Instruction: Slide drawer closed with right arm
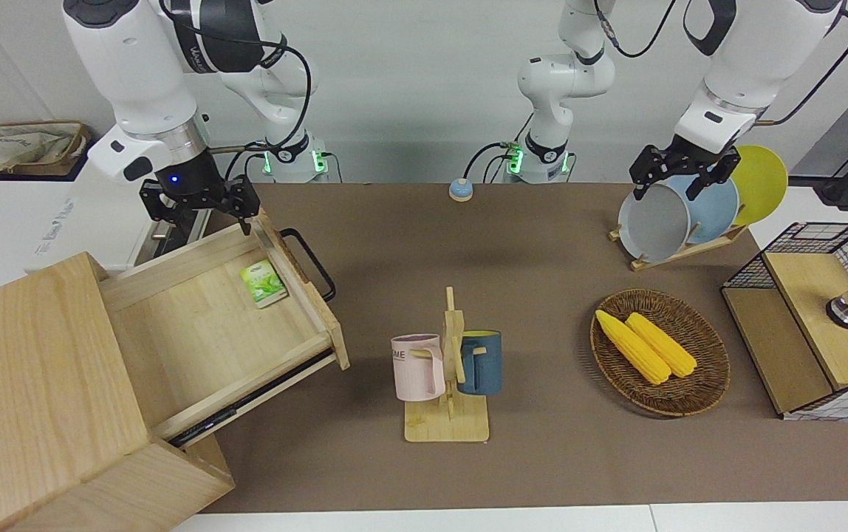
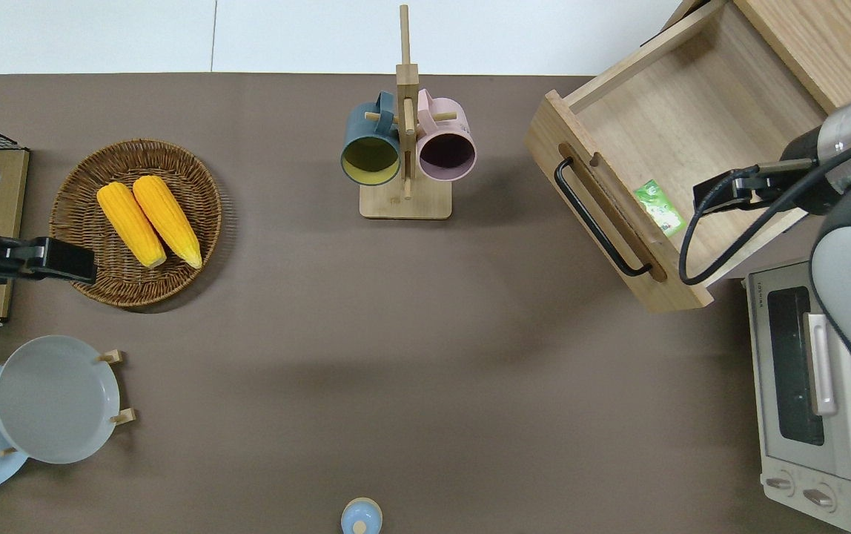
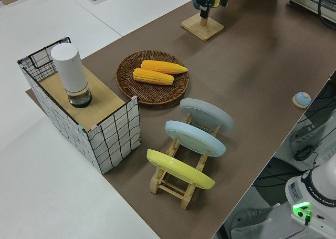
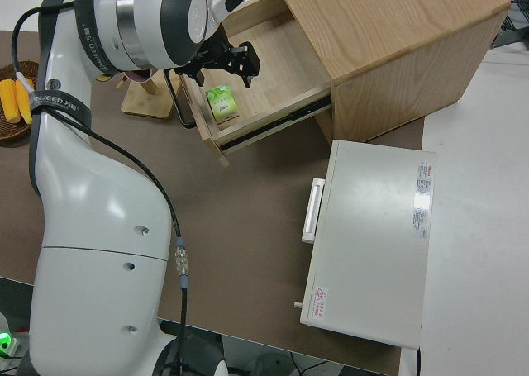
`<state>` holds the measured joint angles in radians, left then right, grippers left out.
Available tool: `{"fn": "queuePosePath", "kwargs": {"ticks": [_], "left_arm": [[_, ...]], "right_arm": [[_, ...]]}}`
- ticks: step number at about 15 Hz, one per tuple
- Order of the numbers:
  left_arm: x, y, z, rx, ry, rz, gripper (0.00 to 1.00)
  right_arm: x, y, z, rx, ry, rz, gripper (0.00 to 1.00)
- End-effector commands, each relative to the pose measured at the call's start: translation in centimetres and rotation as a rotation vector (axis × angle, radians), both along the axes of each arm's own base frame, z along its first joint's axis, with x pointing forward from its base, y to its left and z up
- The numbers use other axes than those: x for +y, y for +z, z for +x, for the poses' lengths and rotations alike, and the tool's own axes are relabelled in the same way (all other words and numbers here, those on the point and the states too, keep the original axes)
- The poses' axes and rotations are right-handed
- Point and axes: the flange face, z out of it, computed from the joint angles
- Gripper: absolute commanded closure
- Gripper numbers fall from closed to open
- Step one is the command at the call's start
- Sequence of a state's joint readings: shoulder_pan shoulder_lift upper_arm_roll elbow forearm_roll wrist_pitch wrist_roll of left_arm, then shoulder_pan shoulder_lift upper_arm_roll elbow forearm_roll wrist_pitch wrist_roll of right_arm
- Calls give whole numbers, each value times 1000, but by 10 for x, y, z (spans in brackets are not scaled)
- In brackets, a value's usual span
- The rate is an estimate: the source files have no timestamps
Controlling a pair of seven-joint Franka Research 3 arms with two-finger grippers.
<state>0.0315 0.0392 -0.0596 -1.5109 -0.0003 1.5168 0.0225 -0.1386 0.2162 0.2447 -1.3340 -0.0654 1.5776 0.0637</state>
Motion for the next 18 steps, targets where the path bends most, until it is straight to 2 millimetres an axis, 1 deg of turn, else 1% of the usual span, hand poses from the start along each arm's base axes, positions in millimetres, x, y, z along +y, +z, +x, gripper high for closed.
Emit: {"fn": "queuePosePath", "kwargs": {"ticks": [1, 9, 10, 11, 13, 14, 16, 18], "left_arm": [[1, 4, 2, 5, -12, 16, 7], [1, 4, 2, 5, -12, 16, 7], [1, 3, 2, 6, -12, 16, 7], [1, 4, 2, 5, -12, 16, 7], [1, 4, 2, 5, -12, 16, 7], [1, 3, 2, 6, -12, 16, 7], [1, 3, 2, 6, -12, 16, 7], [1, 4, 2, 5, -12, 16, 7]], "right_arm": [[-2, -3, 0, -9, 25, -41, 17], [-6, -4, 1, -4, 26, -29, 25], [-7, -5, 1, -3, 24, -26, 90], [-7, -5, 1, -2, 24, -24, 200], [-5, -5, 1, -4, 27, -22, 499], [-5, -5, 1, -2, 27, -22, 693], [-4, -5, 1, -2, 29, -22, 987], [-4, -5, 0, -1, 30, -23, 1000]]}}
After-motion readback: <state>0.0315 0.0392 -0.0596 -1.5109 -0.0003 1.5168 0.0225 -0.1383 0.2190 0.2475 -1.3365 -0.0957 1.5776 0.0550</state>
